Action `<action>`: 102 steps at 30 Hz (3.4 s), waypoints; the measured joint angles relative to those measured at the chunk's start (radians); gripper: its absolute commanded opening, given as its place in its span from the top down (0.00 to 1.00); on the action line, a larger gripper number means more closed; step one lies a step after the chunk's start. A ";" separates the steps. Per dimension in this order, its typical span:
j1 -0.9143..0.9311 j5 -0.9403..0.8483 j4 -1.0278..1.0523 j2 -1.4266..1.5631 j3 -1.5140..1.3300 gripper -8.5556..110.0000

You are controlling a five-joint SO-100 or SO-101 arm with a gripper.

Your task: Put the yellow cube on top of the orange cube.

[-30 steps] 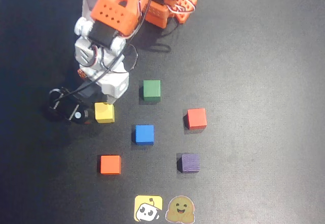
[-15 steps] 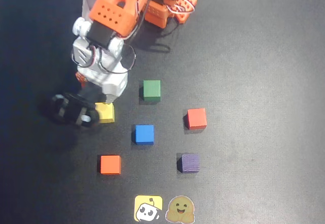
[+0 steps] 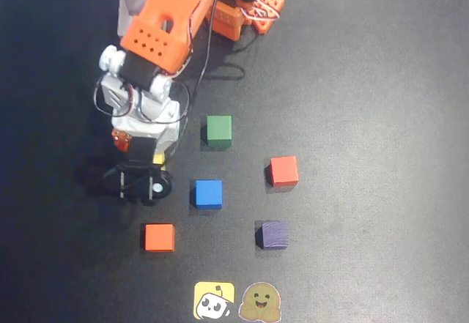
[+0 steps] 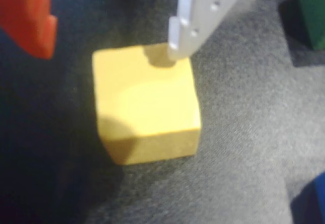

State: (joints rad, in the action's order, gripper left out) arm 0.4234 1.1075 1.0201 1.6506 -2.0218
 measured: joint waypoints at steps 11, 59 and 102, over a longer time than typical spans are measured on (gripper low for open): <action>-0.057 -0.028 0.011 -0.002 0.000 0.72; -0.069 0.097 0.038 -0.037 -0.021 0.92; -0.149 0.529 0.127 0.187 0.009 0.92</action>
State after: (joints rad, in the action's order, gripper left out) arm 0.2746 1.6368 1.1474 1.8377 -2.0126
